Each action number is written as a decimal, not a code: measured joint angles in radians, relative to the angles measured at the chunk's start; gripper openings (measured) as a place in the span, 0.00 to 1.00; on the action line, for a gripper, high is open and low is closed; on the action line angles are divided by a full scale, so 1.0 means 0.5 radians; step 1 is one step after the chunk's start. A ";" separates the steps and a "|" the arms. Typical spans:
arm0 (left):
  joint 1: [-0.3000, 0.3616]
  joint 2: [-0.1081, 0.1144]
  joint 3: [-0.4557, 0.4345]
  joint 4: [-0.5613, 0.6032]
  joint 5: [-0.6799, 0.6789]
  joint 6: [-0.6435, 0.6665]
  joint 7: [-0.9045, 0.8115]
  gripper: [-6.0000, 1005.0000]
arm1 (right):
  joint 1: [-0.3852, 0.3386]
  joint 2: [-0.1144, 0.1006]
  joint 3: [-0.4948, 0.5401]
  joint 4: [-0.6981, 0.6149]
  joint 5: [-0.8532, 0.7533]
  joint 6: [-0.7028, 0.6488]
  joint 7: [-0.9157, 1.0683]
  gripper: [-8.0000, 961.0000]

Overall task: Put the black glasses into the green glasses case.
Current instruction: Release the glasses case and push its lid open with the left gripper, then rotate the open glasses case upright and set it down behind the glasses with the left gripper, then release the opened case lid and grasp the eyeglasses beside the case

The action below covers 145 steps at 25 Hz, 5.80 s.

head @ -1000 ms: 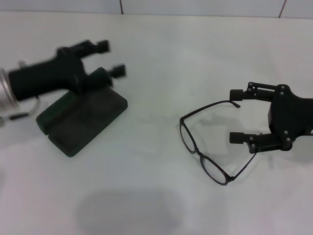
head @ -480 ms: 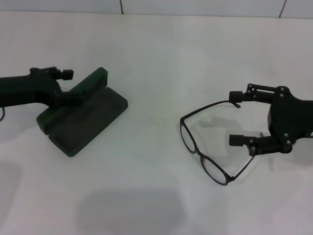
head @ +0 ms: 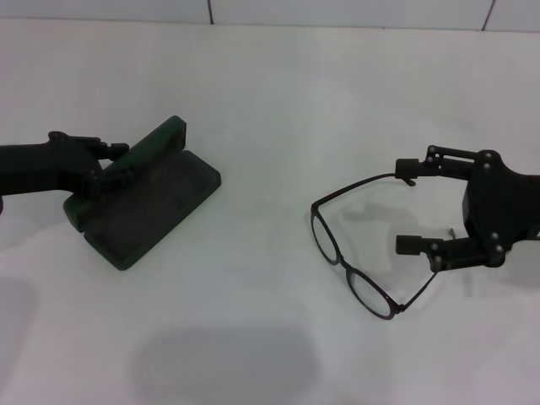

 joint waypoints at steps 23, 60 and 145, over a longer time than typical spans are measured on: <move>-0.489 0.017 0.000 0.278 0.122 -0.208 0.677 0.21 | -0.151 0.073 -0.002 -0.070 -0.237 -0.104 -0.102 0.89; -0.059 0.016 -0.003 0.946 -1.006 -0.017 0.478 0.69 | -0.189 0.089 0.300 -0.319 -0.303 -0.079 0.100 0.89; 0.583 0.000 -0.009 1.507 -1.162 -0.012 1.042 0.70 | 0.463 0.337 -1.243 -1.893 -2.559 0.572 0.265 0.48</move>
